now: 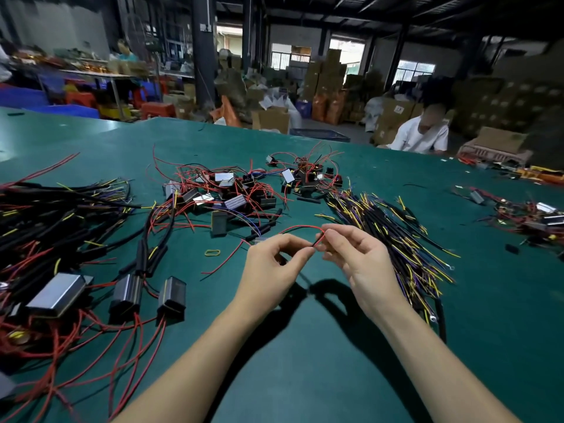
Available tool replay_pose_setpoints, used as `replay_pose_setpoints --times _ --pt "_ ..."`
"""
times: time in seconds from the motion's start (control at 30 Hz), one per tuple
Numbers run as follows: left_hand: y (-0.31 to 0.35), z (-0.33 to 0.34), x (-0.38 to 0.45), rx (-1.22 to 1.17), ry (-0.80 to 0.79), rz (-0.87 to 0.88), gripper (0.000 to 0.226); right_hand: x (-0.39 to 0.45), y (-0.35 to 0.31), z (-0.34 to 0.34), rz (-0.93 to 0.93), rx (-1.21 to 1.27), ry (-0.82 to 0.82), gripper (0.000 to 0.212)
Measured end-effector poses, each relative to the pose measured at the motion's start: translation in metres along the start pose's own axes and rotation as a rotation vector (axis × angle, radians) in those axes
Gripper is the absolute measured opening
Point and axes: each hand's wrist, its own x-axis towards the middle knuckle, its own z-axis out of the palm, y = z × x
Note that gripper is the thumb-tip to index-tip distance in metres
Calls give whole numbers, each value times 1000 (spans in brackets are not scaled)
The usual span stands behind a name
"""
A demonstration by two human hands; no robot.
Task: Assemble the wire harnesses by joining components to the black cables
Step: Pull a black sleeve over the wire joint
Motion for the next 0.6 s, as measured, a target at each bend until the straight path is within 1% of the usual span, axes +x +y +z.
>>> replay_pose_setpoints --times 0.03,0.1,0.17,0.23,0.27,0.4,0.5,0.6 --pt "0 0 0 -1 23 2 14 -1 0 0 7 -21 -29 20" --pt "1 -2 1 -18 56 -8 17 -2 1 1 -9 -114 -56 25" --pt "2 -3 1 -34 43 -19 18 -3 3 3 -41 -177 -38 27" --pt "3 -3 0 -38 5 -29 17 -3 4 4 -64 -170 1 34" --pt "4 -3 0 -39 -5 -34 18 -3 4 4 -76 -170 12 34" --pt "3 -2 0 -34 6 -55 17 -3 5 2 -113 -217 22 18" --pt "0 -2 0 -12 44 -84 15 -2 7 2 -138 -216 56 16" --pt "0 -3 2 -51 119 -126 13 1 9 -1 -132 -182 117 18"
